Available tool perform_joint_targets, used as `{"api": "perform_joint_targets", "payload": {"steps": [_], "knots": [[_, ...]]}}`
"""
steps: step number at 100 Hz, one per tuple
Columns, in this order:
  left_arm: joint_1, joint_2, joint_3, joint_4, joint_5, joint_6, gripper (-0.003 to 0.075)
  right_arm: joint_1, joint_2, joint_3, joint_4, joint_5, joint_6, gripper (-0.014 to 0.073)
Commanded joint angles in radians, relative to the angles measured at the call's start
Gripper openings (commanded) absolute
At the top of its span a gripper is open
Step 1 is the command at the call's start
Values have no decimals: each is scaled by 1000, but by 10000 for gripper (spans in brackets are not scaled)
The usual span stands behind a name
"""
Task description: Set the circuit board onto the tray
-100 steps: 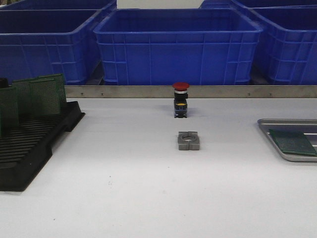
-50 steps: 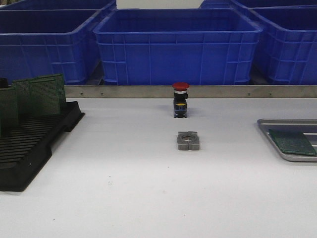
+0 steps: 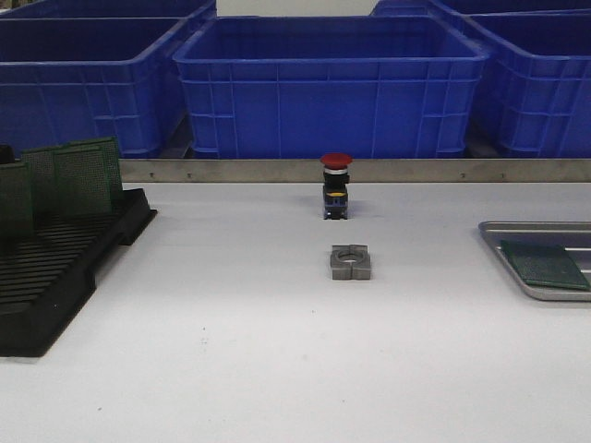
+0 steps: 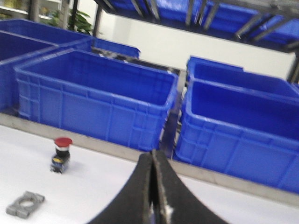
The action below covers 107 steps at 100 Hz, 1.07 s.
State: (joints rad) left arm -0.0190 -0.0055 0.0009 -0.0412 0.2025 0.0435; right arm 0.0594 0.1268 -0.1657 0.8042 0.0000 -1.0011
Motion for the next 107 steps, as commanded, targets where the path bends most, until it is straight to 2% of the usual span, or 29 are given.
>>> {"api": "perform_joint_targets", "payload": {"steps": [1, 6, 11, 20, 30, 41, 107], "knots": [[-1, -30, 47, -2, -80, -8, -20, -31, 11, 15, -402, -90, 454, -107], [-1, -30, 47, -2, -80, -8, -20, -59, 7, 46, -614, -112, 643, -107], [-1, -30, 47, -2, -80, -8, -20, -96, -12, 71, -754, -106, 791, -107], [-1, -30, 47, -2, -80, -8, -20, -154, -75, 113, -899, -88, 952, -107], [-1, -30, 47, -2, -80, -8, -20, -168, -174, 186, -892, -113, 969, -107], [-1, -30, 47, -2, -81, -8, -20, -158, -167, 182, -883, -44, 968, -107], [-1, -30, 47, -2, -82, -8, -20, -157, -165, 182, -882, -54, 968, -107]]}}
